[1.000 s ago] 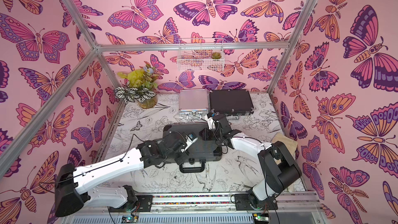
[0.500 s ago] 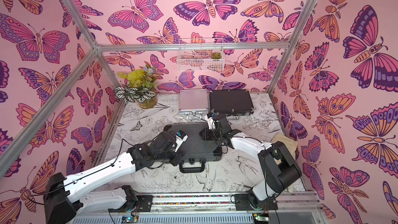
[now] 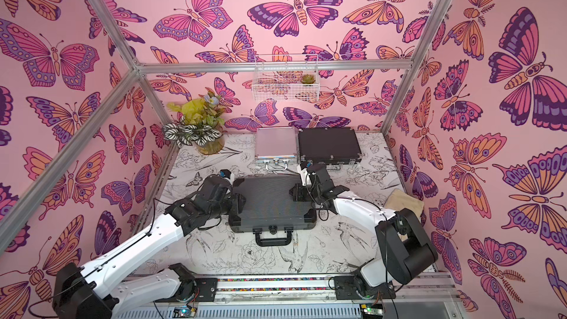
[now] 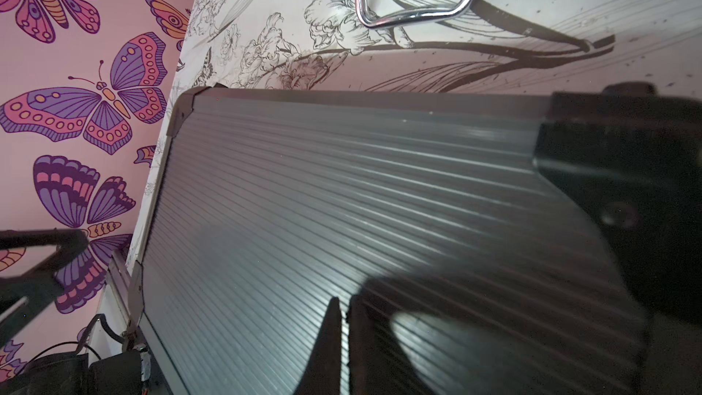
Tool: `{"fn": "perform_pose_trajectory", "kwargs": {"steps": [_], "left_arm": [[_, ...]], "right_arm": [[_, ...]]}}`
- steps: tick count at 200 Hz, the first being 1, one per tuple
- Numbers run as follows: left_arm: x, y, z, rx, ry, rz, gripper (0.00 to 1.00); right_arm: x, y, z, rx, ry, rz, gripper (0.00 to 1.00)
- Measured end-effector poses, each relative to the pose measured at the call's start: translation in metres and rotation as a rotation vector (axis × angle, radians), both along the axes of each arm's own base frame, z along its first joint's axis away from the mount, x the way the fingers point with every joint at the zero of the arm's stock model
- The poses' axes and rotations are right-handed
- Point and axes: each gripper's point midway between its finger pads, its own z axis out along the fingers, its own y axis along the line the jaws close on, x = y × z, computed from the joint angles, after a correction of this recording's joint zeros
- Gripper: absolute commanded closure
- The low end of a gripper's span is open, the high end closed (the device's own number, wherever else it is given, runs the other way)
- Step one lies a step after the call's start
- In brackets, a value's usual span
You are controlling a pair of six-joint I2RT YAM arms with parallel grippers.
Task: Close the poker set cases
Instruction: Fasten the fastener on the poker set case.
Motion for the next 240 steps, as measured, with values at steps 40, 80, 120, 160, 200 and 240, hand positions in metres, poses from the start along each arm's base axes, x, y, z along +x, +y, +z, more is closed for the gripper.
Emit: {"fn": "perform_pose_trajectory", "kwargs": {"steps": [40, 80, 120, 160, 200, 240], "left_arm": [[0.010, 0.020, -0.018, 0.000, 0.057, 0.090, 0.46], [0.015, 0.027, -0.021, -0.008, 0.071, 0.115, 0.44], [0.019, 0.029, -0.025, -0.010, 0.079, 0.128, 0.43], [0.023, 0.027, -0.036, -0.009, 0.113, 0.127, 0.42], [0.029, 0.029, -0.045, -0.004, 0.127, 0.142, 0.42], [0.036, 0.038, -0.048, -0.010, 0.134, 0.173, 0.41]], "right_arm": [[-0.004, -0.002, 0.002, -0.001, 0.004, 0.000, 0.77], [-0.007, -0.006, 0.007, -0.002, 0.002, -0.003, 0.57], [-0.007, -0.021, 0.012, -0.011, 0.009, -0.035, 0.45], [-0.005, -0.045, 0.014, -0.046, 0.014, -0.102, 0.41], [-0.004, -0.059, 0.017, -0.048, 0.005, -0.143, 0.30], [-0.013, -0.095, -0.014, -0.121, 0.097, -0.237, 0.28]]}}
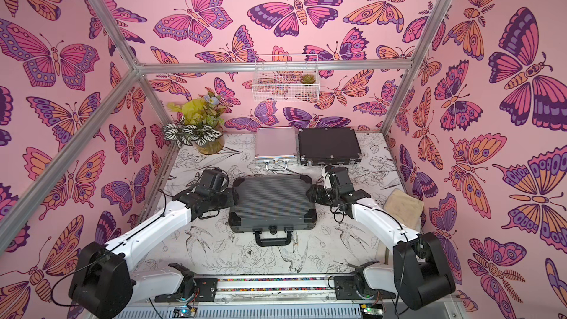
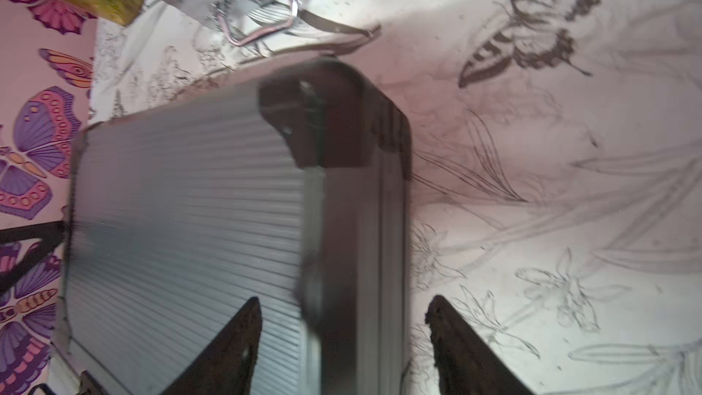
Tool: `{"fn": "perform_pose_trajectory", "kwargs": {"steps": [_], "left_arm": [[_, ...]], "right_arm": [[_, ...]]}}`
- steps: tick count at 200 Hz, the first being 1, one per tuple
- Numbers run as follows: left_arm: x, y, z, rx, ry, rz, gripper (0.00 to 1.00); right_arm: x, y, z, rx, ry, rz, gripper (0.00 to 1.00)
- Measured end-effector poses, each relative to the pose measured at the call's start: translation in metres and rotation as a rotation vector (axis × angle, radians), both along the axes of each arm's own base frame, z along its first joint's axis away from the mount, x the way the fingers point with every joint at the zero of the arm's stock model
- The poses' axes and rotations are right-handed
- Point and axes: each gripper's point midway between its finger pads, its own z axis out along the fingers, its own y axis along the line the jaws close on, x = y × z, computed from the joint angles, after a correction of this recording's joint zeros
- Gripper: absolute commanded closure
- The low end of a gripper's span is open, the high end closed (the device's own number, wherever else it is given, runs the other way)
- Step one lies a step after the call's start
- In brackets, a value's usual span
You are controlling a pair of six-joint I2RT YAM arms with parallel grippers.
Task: Close the poker set cases
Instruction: Fasten the fastener on the poker set case, then move the poker set case to the center of the board.
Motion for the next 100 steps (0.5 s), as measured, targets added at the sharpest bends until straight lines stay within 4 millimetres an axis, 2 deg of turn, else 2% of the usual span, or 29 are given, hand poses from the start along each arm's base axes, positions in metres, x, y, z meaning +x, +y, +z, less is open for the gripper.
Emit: {"fn": "perform_pose_trajectory", "kwargs": {"steps": [30, 100], "left_arm": [[0.007, -0.001, -0.007, -0.016, 0.010, 0.003, 0.41], [0.017, -0.009, -0.008, -0.052, -0.001, -0.014, 0.43]], "right_arm": [[-0.003, 0.001, -0.003, 0.009, 0.015, 0.008, 0.30], [-0.005, 0.027, -0.006, 0.117, 0.045, 0.101, 0.34]]}}
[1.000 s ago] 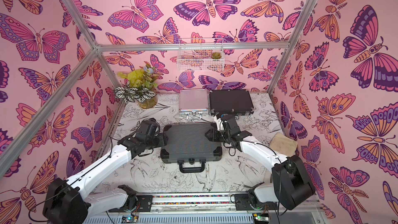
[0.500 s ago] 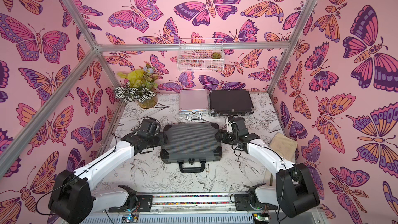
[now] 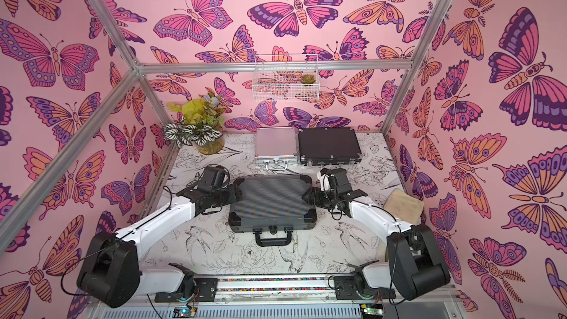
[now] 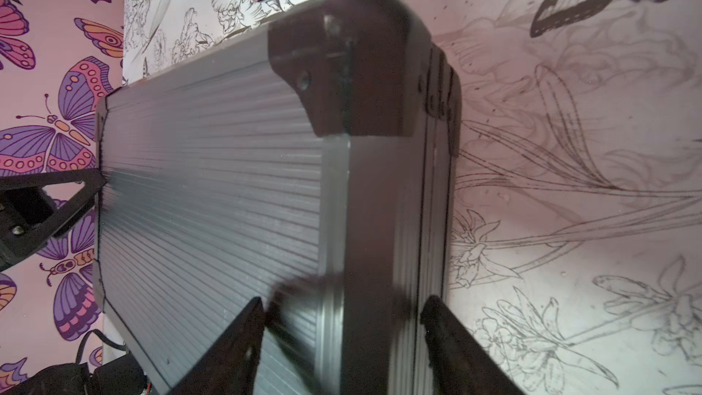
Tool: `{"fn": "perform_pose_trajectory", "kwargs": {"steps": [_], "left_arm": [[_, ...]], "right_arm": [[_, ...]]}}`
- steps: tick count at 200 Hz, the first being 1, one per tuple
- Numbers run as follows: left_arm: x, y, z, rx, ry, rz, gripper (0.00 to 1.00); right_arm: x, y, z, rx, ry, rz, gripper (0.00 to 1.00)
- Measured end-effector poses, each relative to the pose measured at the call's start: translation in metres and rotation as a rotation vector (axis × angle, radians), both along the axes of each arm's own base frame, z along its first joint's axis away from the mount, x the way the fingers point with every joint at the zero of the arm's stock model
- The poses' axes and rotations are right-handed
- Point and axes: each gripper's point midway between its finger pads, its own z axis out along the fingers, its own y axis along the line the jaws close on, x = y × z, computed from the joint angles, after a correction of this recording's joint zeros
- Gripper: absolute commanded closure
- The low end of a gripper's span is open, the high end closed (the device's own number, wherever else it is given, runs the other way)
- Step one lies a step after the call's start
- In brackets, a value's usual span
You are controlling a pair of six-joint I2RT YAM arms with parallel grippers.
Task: Close the poker set cases
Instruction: Move the poker set case to the center of the board.
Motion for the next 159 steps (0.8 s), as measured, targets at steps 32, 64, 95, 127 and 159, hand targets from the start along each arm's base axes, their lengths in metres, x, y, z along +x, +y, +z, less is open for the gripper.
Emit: {"fn": "perform_pose_trajectory", "kwargs": {"steps": [32, 64, 95, 127, 159], "left_arm": [[0.001, 0.002, 0.000, 0.001, -0.001, 0.004, 0.43], [0.002, 0.003, 0.000, 0.002, -0.002, 0.011, 0.45], [0.004, 0.018, 0.002, 0.053, -0.017, 0.054, 0.45], [0.010, 0.045, 0.003, 0.138, -0.038, 0.139, 0.45], [0.017, 0.066, 0.007, 0.239, -0.067, 0.204, 0.45]], "right_arm": [[0.000, 0.003, -0.001, -0.001, -0.002, -0.002, 0.36], [0.004, 0.007, -0.001, -0.022, -0.018, -0.030, 0.38], [0.011, 0.032, 0.000, 0.003, -0.050, -0.015, 0.40], [0.017, 0.061, 0.000, 0.027, -0.069, -0.003, 0.42], [0.029, 0.086, 0.000, 0.053, -0.087, -0.024, 0.42]]}}
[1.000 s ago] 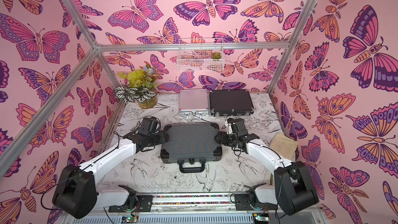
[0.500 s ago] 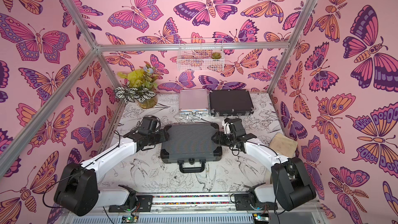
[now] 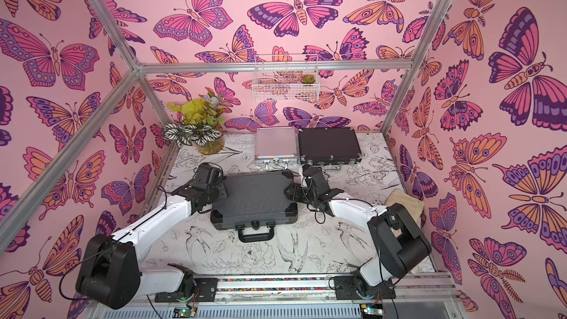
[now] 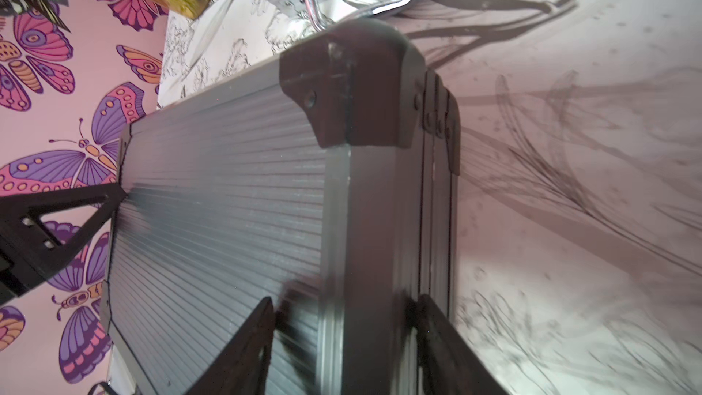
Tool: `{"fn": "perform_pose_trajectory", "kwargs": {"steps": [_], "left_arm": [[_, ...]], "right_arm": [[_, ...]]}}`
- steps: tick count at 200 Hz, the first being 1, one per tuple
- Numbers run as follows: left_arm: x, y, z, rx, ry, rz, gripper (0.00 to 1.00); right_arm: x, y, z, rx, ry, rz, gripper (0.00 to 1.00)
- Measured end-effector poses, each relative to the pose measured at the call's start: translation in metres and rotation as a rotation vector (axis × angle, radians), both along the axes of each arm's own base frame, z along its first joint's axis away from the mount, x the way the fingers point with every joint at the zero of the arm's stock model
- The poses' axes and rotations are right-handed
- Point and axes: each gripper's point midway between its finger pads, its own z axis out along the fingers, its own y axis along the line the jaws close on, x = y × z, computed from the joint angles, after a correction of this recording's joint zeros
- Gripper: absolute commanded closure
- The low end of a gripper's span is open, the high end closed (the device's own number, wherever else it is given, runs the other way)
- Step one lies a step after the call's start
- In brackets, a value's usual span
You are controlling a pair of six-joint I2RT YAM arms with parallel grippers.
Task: Close the poker set cases
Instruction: Move the poker set case to the center of the board.
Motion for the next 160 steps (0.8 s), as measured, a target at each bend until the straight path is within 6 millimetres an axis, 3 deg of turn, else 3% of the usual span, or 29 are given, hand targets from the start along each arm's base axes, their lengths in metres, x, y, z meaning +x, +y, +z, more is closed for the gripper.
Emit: {"fn": "perform_pose_trajectory", "kwargs": {"steps": [25, 45, 89, 125, 160], "left_arm": [[0.006, 0.015, 0.006, 0.086, -0.016, 0.049, 0.45], [0.008, 0.002, 0.005, 0.074, -0.010, 0.012, 0.44], [0.024, 0.005, 0.006, 0.062, 0.005, 0.034, 0.46], [0.021, -0.007, 0.008, 0.019, 0.036, -0.006, 0.47], [-0.007, -0.039, 0.030, -0.092, 0.036, -0.060, 0.42]], "right_arm": [[0.012, 0.025, 0.001, 0.020, -0.021, -0.005, 0.43], [0.019, 0.053, 0.002, 0.062, -0.040, 0.016, 0.44], [0.001, 0.107, -0.002, 0.164, -0.022, 0.115, 0.44], [-0.009, 0.121, -0.004, 0.207, 0.014, 0.156, 0.42], [-0.010, 0.119, -0.004, 0.220, 0.033, 0.175, 0.42]]}}
